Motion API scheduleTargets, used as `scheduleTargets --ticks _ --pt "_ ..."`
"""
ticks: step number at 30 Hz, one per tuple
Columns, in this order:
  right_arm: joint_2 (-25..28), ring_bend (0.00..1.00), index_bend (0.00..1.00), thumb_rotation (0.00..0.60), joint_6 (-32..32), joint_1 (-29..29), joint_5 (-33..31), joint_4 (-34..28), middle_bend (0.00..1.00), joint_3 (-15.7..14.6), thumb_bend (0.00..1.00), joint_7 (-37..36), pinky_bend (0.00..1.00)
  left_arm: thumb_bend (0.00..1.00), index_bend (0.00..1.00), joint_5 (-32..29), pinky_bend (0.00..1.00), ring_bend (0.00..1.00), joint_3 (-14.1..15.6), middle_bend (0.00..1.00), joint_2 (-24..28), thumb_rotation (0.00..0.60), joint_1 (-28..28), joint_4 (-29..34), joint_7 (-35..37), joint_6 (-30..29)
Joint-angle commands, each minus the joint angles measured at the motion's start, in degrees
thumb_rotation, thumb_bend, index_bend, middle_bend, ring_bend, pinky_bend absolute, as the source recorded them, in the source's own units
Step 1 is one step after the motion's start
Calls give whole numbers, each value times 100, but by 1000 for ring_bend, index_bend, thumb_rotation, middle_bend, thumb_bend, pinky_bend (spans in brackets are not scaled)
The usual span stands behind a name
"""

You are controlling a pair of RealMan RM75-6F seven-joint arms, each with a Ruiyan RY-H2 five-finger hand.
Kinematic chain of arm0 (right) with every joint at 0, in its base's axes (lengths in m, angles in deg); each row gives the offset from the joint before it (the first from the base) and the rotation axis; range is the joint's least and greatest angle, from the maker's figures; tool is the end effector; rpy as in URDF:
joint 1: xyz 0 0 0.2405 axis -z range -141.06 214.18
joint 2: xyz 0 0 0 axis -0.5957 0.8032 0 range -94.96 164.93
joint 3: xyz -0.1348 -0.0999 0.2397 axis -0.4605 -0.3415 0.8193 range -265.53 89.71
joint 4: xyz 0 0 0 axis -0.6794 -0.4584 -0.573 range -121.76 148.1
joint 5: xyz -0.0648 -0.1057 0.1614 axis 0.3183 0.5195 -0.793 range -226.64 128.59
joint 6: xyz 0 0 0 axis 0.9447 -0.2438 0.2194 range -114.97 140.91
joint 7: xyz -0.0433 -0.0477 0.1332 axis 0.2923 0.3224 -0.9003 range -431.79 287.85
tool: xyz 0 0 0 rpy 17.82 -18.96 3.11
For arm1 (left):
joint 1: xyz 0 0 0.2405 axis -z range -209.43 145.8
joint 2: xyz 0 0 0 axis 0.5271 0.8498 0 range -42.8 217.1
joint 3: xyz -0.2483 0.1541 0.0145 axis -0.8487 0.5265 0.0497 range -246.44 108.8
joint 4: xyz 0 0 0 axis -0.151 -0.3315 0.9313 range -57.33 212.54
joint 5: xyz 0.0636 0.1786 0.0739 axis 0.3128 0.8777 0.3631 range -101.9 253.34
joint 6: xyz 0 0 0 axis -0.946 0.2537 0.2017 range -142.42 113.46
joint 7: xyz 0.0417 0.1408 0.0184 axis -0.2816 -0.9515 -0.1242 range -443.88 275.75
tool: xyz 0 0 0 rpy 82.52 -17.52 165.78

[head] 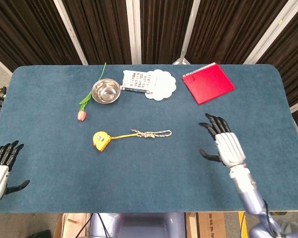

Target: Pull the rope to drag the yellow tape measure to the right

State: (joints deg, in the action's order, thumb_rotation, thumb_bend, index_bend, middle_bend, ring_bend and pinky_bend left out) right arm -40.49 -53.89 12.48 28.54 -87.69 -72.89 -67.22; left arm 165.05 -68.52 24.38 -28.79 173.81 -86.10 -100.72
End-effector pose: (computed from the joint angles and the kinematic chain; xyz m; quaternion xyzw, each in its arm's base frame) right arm -0.2106 -0.3091 0.0966 0.6197 -0.4314 0.4991 0.4252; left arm -0.3304 0.1643 0.1753 -0.6110 -0.3968 -0.3821 0.5686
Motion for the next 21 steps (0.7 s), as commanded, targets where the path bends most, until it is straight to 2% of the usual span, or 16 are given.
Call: scheduleTargets --ticks 1,5,13,21 --pt "-468 0 358 600 316 -384 -366 354 10 208 278 344 0 0 0 -18 0 0 -6 0 3 600 10 9 11 20" --pt "-961 0 426 600 494 -683 -688 770 42 302 288 478 0 0 0 -59 0 0 -11 0 9 600 29 25 41 76" --pt "-1834 0 450 600 781 -1196 -1120 1720 53 374 289 745 0 0 0 -156 0 0 -36 0 -7 600 70 18 72 179" --pt "-2442 0 474 600 977 -1580 -1368 2540 64 463 289 781 0 0 0 -189 0 0 -43 0 12 600 91 30 147 225"
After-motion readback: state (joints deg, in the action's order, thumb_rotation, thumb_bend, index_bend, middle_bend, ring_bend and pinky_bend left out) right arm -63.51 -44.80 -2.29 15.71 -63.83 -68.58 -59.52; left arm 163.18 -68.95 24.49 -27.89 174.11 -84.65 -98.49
